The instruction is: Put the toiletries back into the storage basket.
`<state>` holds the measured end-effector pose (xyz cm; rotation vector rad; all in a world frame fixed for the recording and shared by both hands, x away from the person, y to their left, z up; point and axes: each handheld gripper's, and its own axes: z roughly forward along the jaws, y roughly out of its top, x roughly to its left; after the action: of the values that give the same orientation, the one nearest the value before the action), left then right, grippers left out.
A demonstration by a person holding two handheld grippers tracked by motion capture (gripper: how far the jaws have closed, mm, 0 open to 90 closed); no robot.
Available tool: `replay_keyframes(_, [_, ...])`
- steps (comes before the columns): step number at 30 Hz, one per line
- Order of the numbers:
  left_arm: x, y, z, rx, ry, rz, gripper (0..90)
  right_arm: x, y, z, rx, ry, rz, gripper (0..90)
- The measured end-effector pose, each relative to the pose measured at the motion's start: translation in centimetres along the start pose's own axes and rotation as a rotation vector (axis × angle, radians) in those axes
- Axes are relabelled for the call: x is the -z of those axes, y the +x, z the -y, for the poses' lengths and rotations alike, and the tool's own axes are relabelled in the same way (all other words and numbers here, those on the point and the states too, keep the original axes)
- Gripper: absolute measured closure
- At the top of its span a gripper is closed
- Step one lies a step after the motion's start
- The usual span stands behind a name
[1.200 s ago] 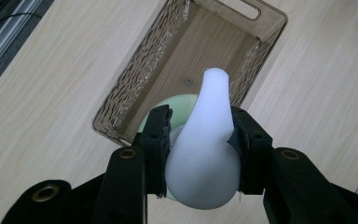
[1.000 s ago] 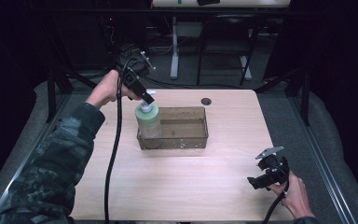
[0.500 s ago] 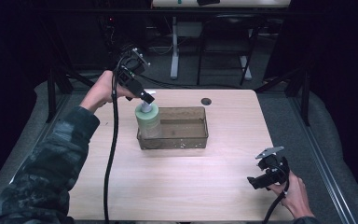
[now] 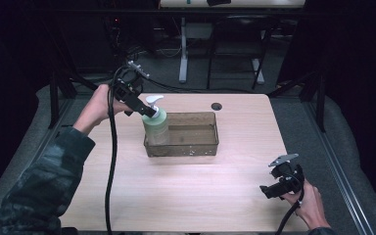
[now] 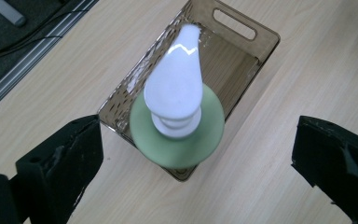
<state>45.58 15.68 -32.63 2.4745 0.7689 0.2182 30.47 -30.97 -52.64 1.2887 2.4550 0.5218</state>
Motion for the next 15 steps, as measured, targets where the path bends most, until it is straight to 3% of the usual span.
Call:
replay_keyframes(7, [0.3, -1.5, 2.9, 0.003, -0.013, -0.026, 0.3, 0.0, 0.1, -0.2, 0.003, -0.006, -0.007, 1.6])
replay_keyframes(15, [-0.7, -2.9, 6.6, 0.026, -0.034, -0.013, 0.3, 0.5, 0.1, -0.3, -0.002, -0.024, -0.002, 1.6])
